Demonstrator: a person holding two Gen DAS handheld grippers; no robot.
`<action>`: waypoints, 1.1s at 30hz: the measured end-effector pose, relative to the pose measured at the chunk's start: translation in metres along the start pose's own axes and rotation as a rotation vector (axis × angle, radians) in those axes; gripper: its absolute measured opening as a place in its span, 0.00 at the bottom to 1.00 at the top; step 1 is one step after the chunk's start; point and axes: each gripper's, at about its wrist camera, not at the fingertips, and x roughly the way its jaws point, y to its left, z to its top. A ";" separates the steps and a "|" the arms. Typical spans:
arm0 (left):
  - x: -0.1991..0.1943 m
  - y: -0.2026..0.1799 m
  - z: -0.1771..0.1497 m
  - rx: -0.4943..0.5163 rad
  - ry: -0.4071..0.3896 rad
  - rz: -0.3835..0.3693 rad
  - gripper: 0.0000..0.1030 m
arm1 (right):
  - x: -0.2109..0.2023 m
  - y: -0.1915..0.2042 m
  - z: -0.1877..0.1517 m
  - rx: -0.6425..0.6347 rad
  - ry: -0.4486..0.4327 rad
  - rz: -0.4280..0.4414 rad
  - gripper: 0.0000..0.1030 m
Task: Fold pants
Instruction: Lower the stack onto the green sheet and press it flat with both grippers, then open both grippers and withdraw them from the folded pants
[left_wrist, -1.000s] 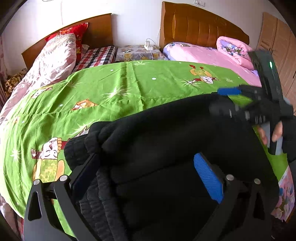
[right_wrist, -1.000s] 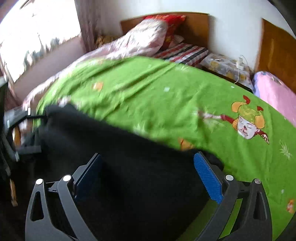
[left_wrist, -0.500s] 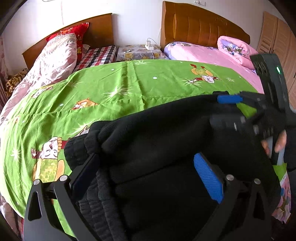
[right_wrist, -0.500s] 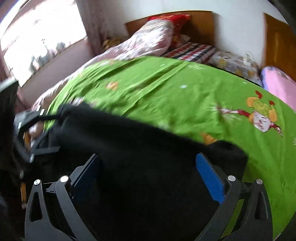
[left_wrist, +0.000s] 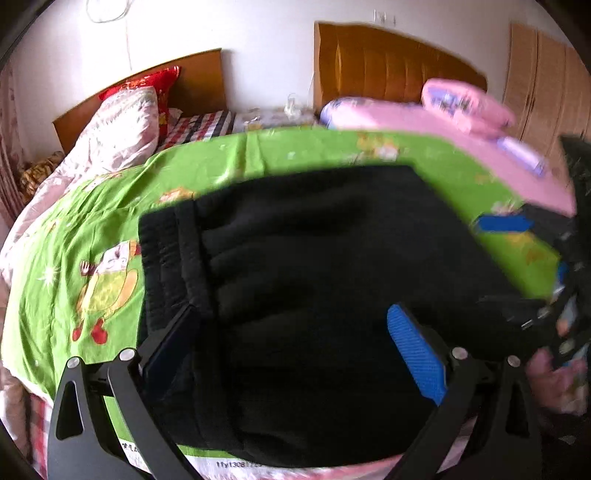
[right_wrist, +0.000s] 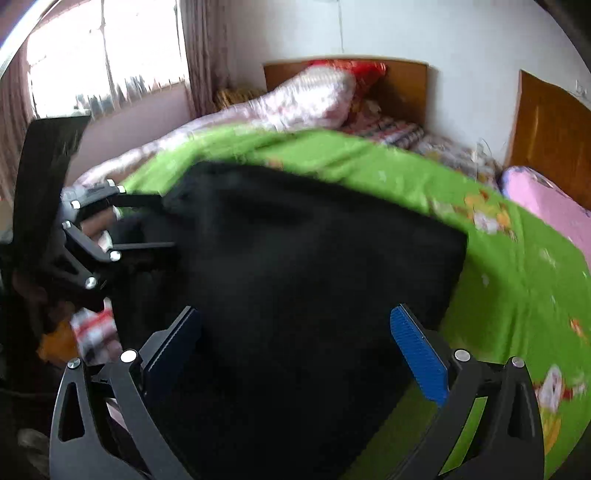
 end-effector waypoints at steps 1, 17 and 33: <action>0.000 0.000 -0.004 0.005 -0.032 0.006 0.99 | 0.002 -0.006 -0.002 0.051 0.002 0.028 0.96; -0.035 -0.011 -0.036 0.043 -0.097 0.054 0.99 | -0.022 0.023 -0.055 0.054 -0.084 -0.083 0.96; -0.042 -0.022 -0.049 0.078 -0.158 0.126 0.99 | -0.045 0.038 -0.080 0.046 -0.073 -0.171 0.96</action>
